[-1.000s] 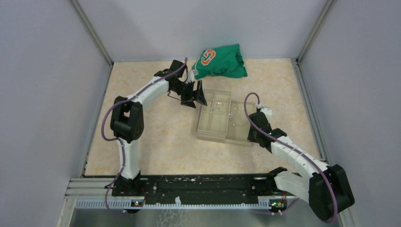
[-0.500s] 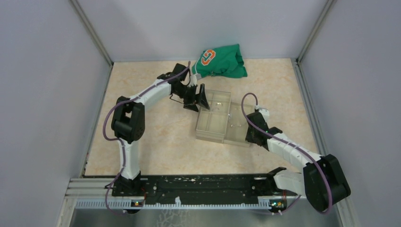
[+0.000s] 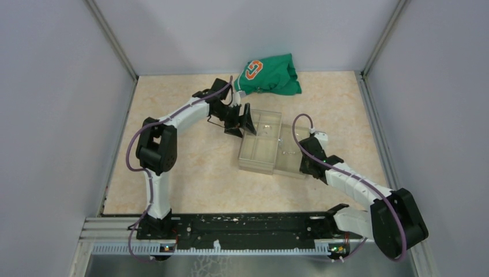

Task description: Organize the mixed jewelry

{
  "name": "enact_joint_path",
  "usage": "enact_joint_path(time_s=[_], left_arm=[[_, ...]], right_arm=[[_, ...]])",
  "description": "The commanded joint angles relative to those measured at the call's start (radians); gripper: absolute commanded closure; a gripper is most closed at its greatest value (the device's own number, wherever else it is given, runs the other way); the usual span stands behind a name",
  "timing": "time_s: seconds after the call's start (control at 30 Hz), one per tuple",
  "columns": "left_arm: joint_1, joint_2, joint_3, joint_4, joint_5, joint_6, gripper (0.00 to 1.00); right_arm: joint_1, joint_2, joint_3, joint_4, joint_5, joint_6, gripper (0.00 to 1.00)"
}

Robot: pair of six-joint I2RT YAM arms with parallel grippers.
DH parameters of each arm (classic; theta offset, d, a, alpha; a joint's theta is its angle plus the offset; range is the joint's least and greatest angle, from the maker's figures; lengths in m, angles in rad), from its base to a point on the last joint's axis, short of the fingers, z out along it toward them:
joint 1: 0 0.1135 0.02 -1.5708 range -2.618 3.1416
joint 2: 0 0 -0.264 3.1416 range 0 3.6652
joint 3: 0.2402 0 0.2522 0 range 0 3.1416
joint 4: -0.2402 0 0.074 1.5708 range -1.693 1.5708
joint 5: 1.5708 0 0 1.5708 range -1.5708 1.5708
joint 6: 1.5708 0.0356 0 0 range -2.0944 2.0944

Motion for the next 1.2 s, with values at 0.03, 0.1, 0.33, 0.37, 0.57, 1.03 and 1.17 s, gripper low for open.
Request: enact_joint_path(time_s=[0.03, 0.1, 0.33, 0.37, 0.57, 1.03, 1.17], left_arm=[[-0.008, -0.025, 0.016, 0.024, 0.031, 0.000, 0.14], [-0.012, -0.021, 0.022, 0.024, 0.037, 0.001, 0.14], [-0.031, -0.006, 0.035, 0.029, 0.053, -0.004, 0.14], [-0.033, -0.004, 0.037, 0.030, 0.056, -0.004, 0.14], [-0.041, 0.008, 0.049, 0.032, 0.059, -0.011, 0.14], [-0.041, 0.060, 0.126, 0.012, 0.028, 0.006, 0.14], [-0.032, 0.081, 0.172, -0.013, 0.020, 0.027, 0.14]], right_arm=[[0.031, -0.055, 0.021, 0.069, 0.018, -0.039, 1.00], [0.032, -0.059, 0.023, 0.071, 0.005, -0.052, 1.00], [0.035, -0.061, 0.024, 0.081, -0.038, -0.079, 1.00], [0.035, -0.066, 0.020, 0.088, -0.055, -0.083, 1.00], [0.036, -0.061, 0.014, 0.082, -0.058, -0.078, 1.00], [0.066, -0.072, 0.060, 0.005, -0.115, -0.071, 1.00], [0.144, -0.084, 0.056, -0.019, -0.094, -0.024, 1.00]])
